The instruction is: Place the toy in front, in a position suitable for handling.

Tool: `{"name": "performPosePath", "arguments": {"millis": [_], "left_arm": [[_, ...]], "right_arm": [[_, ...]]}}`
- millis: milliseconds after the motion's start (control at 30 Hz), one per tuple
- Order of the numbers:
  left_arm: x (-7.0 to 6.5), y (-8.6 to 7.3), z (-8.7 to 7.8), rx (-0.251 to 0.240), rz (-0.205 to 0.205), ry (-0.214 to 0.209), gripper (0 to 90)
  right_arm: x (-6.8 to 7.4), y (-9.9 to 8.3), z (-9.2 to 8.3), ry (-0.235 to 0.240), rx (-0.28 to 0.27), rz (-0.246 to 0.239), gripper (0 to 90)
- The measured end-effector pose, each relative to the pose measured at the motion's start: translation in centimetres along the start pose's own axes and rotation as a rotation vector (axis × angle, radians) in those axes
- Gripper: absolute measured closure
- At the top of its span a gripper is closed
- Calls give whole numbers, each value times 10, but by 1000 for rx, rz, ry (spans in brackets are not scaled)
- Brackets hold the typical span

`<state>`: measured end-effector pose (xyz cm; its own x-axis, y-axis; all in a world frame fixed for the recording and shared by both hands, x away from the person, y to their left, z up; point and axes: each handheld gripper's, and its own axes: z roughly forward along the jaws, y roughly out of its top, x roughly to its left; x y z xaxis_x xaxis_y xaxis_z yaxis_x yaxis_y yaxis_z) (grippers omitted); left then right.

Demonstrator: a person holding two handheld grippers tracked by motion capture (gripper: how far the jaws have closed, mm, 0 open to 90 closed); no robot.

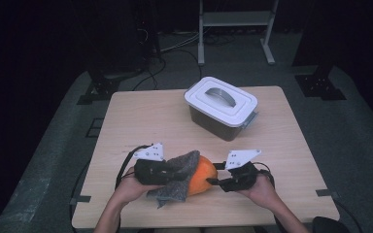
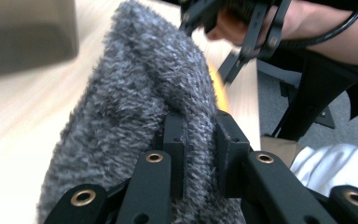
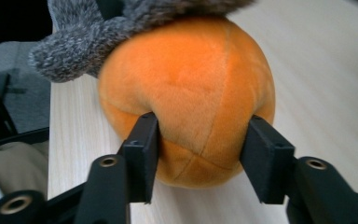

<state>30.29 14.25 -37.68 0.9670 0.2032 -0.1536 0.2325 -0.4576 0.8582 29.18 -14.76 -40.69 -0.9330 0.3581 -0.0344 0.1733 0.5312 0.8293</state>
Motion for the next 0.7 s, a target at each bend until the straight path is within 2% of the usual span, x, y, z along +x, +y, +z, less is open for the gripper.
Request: {"name": "performPosePath", "arguments": {"millis": [33, 100, 133, 267, 333, 367, 433, 567, 633, 700], "left_arm": [[-2, 3, 1, -6, 7, -5, 773], [-3, 4, 5, 44, 25, 23, 773], [-1, 2, 6, 55, 20, 28, 774], [13, -13, 1, 55, -46, 49, 773], [17, -18, -1, 48, -68, 44, 773], [17, -20, -1, 43, -76, 41, 772], [18, -20, -1, 46, -76, 33, 772], [14, -17, 6, 57, -67, -3, 772], [11, -14, 8, 52, -66, -9, 772], [7, -9, 8, 38, -55, -10, 772]], "right_arm": [[3, 2, 0, -3, -5, -20, 511], [9, 5, 3, -15, 9, -70, 513], [9, 5, 4, -15, 15, -83, 513], [0, -2, 3, 2, 19, -29, 500], [-5, -3, 2, 27, 15, 13, 434], [-8, -5, 2, 60, 10, 50, 383], [-12, -6, 4, 89, 28, 93, 312], [-9, -8, 10, 82, 42, 92, 293], [-6, -7, 11, 47, 44, 62, 355], [-4, -6, 10, 41, 37, 43, 391]]}}
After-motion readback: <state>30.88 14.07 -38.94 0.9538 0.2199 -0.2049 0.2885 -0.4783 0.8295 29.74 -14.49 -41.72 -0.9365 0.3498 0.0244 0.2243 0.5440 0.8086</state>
